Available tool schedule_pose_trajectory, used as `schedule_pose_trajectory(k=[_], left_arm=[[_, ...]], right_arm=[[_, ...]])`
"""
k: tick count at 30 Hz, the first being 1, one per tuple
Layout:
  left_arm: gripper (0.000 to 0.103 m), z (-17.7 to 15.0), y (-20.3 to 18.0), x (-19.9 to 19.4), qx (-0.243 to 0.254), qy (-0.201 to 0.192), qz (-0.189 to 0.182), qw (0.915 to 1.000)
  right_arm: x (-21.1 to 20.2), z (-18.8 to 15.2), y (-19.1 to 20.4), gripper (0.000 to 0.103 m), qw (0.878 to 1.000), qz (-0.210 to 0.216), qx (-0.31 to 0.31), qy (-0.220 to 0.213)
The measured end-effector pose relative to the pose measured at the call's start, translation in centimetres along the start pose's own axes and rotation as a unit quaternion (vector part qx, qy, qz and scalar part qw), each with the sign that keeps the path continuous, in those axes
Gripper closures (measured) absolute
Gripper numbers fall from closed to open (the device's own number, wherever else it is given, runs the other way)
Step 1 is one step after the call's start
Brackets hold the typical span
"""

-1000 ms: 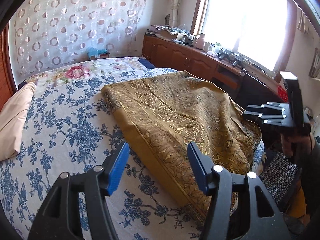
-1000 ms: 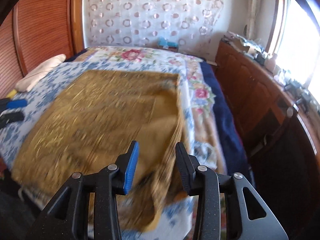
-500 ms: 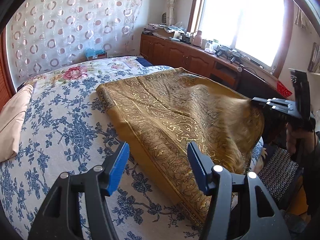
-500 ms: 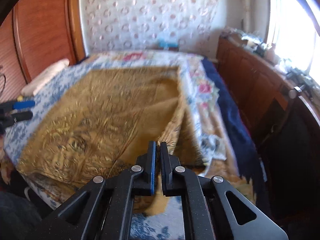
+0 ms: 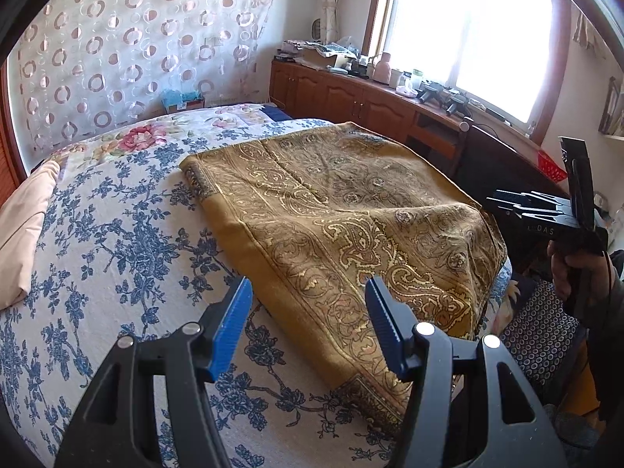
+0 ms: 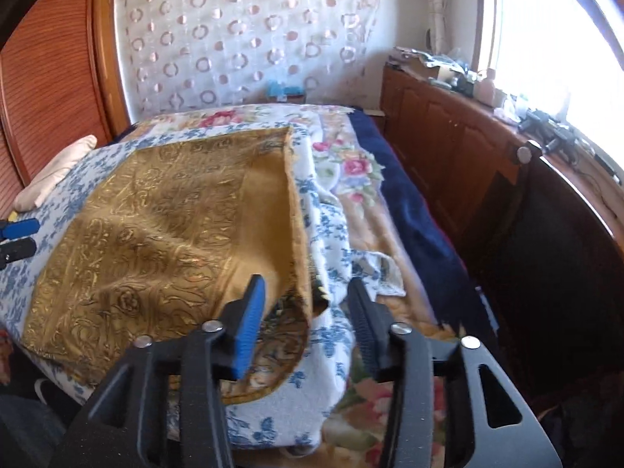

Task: Fold small clothes
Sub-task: 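Open the right gripper over the folded shirt and withdraw it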

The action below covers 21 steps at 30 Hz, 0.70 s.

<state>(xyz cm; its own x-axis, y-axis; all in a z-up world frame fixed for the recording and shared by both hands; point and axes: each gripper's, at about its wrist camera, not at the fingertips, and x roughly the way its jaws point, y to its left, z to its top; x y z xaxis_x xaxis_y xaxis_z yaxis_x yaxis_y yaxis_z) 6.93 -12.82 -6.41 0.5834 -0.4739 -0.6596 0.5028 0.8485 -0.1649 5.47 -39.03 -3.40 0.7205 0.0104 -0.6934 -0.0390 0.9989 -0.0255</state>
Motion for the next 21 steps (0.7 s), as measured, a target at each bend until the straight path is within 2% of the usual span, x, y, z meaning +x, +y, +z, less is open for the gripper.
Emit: schedule_pose_trajectory(k=[7, 21], left_arm=[[0.044, -0.8, 0.0, 0.6, -0.004, 0.014, -0.002, 0.9999], [0.044, -3.5, -0.4, 1.9, -0.021, 0.052, -0.022, 0.9982]], right_arm=[[0.8, -0.4, 0.5, 0.045, 1.000, 0.011, -0.007, 0.011], [1.2, -2.0, 1.7, 0.044, 0.999, 0.021, -0.008, 0.034]])
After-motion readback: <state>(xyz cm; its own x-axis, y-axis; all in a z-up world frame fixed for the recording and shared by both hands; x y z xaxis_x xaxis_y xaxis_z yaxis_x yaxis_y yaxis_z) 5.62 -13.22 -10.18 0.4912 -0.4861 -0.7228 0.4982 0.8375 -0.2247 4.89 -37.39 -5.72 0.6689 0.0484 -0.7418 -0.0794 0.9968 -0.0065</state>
